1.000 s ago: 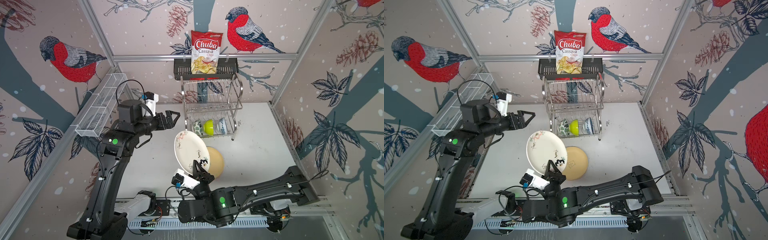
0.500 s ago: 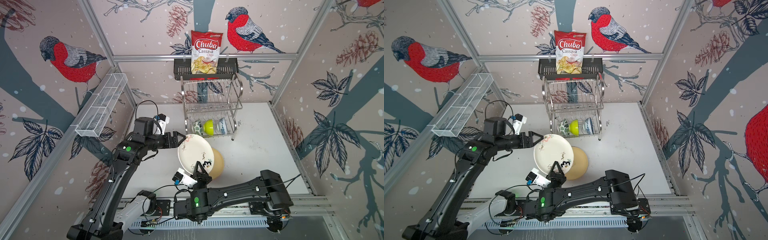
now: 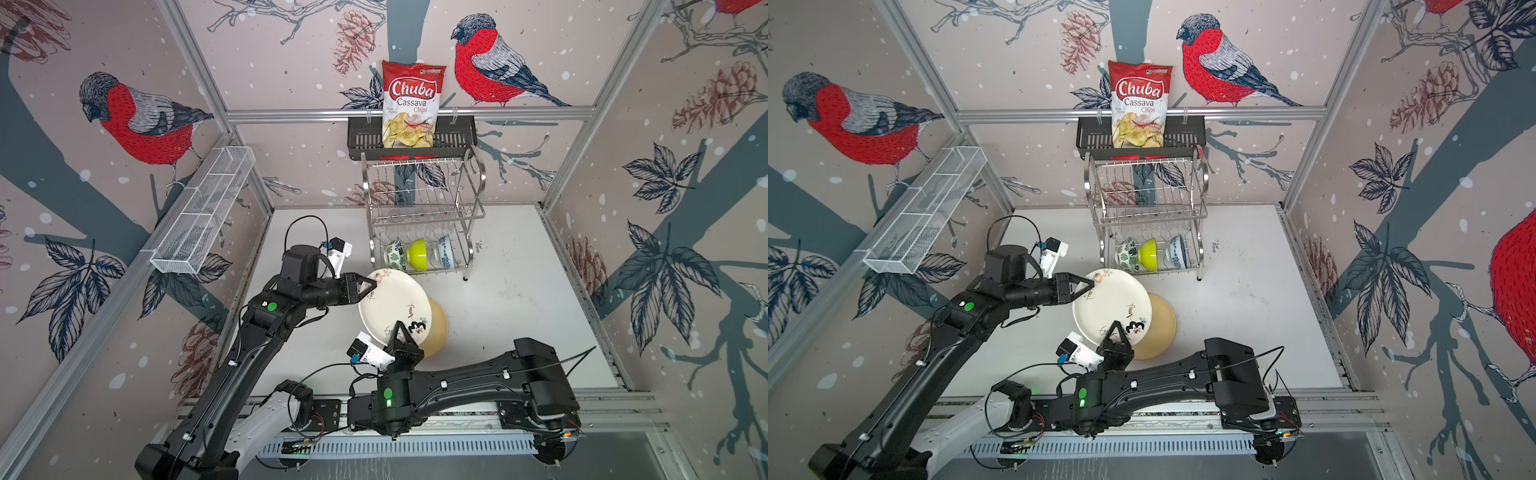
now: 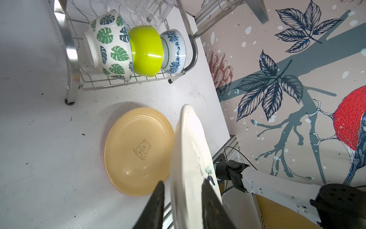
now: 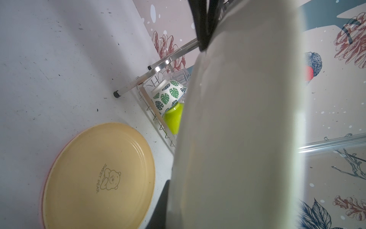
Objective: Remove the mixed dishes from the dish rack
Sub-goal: 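Lower the white plate onto the cream plate while the left gripper grasps its edge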
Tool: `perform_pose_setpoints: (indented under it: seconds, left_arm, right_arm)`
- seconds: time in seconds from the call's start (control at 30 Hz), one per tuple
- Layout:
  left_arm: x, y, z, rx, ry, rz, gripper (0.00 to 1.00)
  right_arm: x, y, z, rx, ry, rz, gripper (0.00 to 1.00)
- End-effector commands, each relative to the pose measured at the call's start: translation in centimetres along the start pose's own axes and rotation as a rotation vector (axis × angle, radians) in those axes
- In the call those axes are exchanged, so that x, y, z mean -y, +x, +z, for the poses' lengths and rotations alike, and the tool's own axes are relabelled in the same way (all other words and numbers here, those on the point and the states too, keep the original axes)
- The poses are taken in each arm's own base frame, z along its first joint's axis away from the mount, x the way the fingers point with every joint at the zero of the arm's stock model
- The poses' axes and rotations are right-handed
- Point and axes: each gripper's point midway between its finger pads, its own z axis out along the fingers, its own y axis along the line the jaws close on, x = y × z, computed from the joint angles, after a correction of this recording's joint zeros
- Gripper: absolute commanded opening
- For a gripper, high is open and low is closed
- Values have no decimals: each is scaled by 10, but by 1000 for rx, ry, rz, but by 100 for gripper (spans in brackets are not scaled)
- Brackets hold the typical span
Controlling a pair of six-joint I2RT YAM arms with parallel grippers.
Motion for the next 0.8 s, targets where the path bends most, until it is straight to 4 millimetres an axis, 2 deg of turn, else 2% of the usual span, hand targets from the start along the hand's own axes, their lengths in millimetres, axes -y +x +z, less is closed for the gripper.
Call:
perform_pose_setpoints:
  seconds: [0.0, 0.13, 0.23, 0.3, 0.33, 0.4, 0.47, 0.57, 0.63, 0.73, 0.77]
  left_arm:
    - [3, 2, 4, -13, 12, -7, 21]
    - [7, 9, 13, -38, 11, 4, 10]
    - [7, 15, 18, -65, -2, 9, 9]
    - [4, 19, 21, -82, -20, 12, 15]
    - [1, 22, 23, -95, -31, 12, 15]
    - [-3, 25, 25, -114, -56, 17, 11]
    - [-5, 26, 27, -125, -67, 19, 2]
    - [-3, 25, 28, -124, -62, 23, 0]
    - [1, 22, 28, -114, -49, 23, 0]
    - [4, 19, 30, -101, -34, 17, 0]
    - [4, 18, 30, -101, -31, 15, 0]
  right_arm:
    - [17, -14, 2, 67, 99, 55, 0]
    - [16, -18, 10, 46, 107, 43, 0]
    - [19, -20, 15, 36, 121, 17, 0]
    - [22, -21, 19, 30, 131, 2, 0]
    - [24, -21, 20, 28, 135, 0, 0]
    - [27, -22, 21, 27, 140, 0, 0]
    - [29, -20, 22, 24, 144, -3, 0]
    - [30, -19, 25, 21, 151, 2, 0]
    - [27, -17, 26, 18, 150, 3, 9]
    - [22, -13, 28, 7, 140, 10, 29]
    - [21, -12, 28, 3, 137, 15, 32]
